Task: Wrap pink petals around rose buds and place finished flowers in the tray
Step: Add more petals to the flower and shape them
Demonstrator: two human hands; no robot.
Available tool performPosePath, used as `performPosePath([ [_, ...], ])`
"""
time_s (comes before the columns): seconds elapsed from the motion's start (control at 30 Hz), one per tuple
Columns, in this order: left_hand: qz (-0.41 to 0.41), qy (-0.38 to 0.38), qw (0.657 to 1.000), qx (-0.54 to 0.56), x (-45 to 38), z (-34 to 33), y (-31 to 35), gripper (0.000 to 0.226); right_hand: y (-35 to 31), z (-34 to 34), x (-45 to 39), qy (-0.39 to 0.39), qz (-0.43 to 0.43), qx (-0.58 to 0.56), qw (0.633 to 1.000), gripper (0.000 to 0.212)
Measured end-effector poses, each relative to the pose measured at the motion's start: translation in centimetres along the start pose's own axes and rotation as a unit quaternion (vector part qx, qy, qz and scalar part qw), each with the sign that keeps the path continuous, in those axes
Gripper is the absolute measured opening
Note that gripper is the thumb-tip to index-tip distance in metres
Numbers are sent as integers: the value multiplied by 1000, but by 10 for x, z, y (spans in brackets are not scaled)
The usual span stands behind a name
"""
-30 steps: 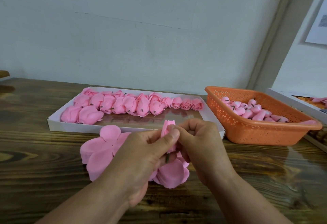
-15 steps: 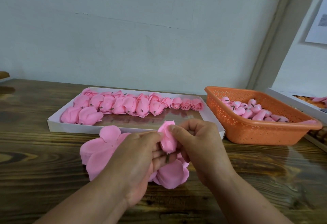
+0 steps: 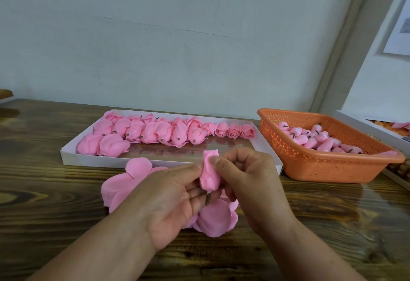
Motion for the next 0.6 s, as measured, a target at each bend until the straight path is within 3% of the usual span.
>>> performPosePath([
  [0.3, 6, -42, 999, 25, -4, -2, -5, 31, -12, -4, 3, -32, 66, 4, 997, 22],
  [0.4, 15, -90, 996, 4, -2, -8, -6, 32, -13, -5, 3, -35, 71, 6, 997, 23],
  [0.6, 46, -132, 990, -1, 0, -14, -11, 43, -8, 6, -1, 30, 41, -15, 999, 15],
])
Point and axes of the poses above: each hand's wrist, its own x-axis away from the middle knuckle, its own z-axis out of the back of the hand, y = z × x, the point moved 8 cm from there along -x, towards the middle knuckle, and after that the axes turned 15 degrees about y, right-handed, at the moved point
